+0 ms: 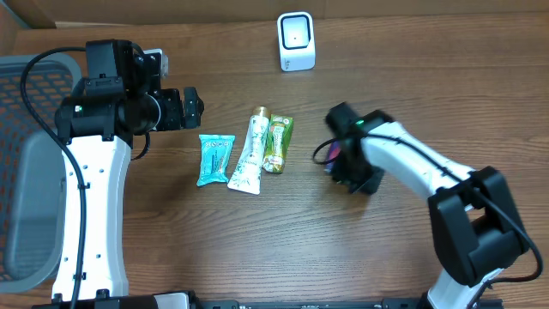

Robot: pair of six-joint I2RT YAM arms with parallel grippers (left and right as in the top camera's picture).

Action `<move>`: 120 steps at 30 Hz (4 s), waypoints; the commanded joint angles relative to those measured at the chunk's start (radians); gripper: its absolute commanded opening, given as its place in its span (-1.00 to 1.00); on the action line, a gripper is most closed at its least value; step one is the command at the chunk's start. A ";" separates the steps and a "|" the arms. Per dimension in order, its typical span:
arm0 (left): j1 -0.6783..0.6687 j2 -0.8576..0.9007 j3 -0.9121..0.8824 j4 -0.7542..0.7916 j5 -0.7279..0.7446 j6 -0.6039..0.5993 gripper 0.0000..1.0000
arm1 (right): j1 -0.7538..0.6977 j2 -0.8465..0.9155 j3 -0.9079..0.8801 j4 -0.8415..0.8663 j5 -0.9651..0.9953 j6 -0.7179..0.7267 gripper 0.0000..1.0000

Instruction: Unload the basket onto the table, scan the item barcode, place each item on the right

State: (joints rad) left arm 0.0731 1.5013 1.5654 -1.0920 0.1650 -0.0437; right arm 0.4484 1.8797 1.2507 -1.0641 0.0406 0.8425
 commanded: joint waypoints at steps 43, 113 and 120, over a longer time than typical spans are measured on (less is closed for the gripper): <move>-0.004 0.004 0.026 -0.001 0.008 0.025 0.99 | -0.251 0.111 0.172 0.401 -0.211 -0.359 0.09; -0.004 0.004 0.026 -0.001 0.008 0.025 0.99 | -0.328 -0.485 0.123 -0.164 -0.167 -0.214 0.33; -0.004 0.004 0.026 -0.001 0.008 0.025 0.99 | -0.442 -0.488 -0.164 0.043 -0.305 -0.250 0.64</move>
State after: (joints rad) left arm 0.0731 1.5013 1.5661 -1.0920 0.1650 -0.0437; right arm 0.0406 1.3964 1.1648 -1.0668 -0.1928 0.6048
